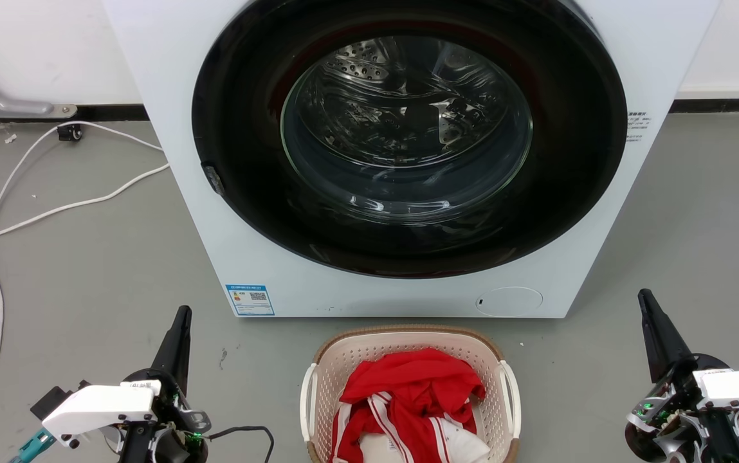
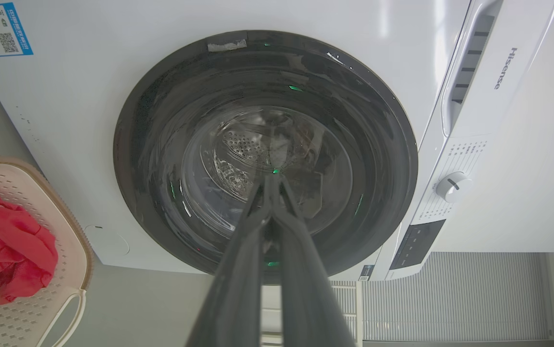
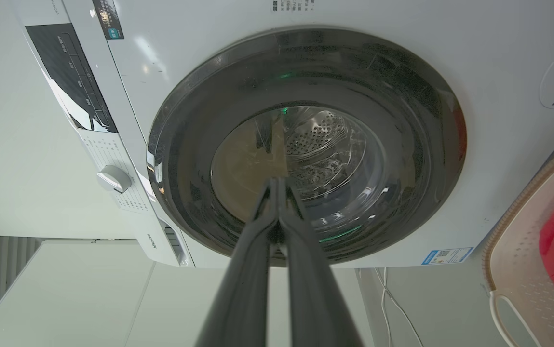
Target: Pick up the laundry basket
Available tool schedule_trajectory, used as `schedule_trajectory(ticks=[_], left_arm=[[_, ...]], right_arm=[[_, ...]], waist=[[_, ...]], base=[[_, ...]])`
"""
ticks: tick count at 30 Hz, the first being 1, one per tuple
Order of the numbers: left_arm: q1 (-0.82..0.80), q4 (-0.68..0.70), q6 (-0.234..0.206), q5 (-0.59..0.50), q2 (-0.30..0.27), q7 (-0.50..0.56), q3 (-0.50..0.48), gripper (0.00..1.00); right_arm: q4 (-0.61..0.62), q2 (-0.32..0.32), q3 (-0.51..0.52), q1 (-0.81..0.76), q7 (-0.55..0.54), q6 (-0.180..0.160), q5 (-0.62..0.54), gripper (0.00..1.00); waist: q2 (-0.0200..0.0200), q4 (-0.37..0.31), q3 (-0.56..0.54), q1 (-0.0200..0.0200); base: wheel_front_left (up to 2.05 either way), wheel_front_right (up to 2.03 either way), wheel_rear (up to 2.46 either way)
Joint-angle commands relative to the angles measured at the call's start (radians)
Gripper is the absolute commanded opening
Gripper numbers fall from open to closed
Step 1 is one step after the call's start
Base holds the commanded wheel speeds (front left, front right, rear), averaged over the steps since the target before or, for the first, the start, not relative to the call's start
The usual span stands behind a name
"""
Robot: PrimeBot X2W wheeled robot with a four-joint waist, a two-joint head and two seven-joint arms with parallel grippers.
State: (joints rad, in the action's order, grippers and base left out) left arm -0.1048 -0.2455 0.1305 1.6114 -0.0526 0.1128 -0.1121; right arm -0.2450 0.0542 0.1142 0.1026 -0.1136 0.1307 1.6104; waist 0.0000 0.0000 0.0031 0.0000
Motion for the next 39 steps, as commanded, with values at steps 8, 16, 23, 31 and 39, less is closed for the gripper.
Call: schedule_trajectory(ticks=[8, 16, 23, 31, 39], left_arm=[[-0.008, -0.001, 0.0, -0.004, 0.002, 0.003, -0.005, 0.0], [-0.008, -0.001, 0.0, -0.004, 0.002, 0.004, -0.005, 0.0], [-0.008, -0.001, 0.0, -0.004, 0.002, 0.004, -0.005, 0.0], [-0.008, -0.001, 0.0, -0.004, 0.002, 0.004, -0.005, 0.0], [-0.008, -0.001, 0.0, -0.004, 0.003, 0.004, -0.005, 0.0]], right_arm=[[-0.001, -0.005, 0.002, 0.012, -0.002, 0.0, -0.003, 0.0], [-0.001, -0.005, 0.002, 0.012, -0.002, 0.0, -0.004, 0.0], [-0.001, -0.005, 0.002, 0.012, -0.002, 0.0, -0.004, 0.0], [-0.001, -0.005, 0.002, 0.012, -0.002, 0.0, -0.004, 0.0], [-0.001, -0.005, 0.002, 0.012, -0.002, 0.0, -0.004, 0.0]], waist=[[0.0, 0.0, 0.0, 0.0], [0.0, 0.0, 0.0, 0.0], [0.0, 0.0, 0.0, 0.0], [0.0, 0.0, 0.0, 0.0], [0.0, 0.0, 0.0, 0.0]], base=[[0.0, 0.0, 0.0], [0.0, 0.0, 0.0], [0.0, 0.0, 0.0], [0.0, 0.0, 0.0], [0.0, 0.0, 0.0]])
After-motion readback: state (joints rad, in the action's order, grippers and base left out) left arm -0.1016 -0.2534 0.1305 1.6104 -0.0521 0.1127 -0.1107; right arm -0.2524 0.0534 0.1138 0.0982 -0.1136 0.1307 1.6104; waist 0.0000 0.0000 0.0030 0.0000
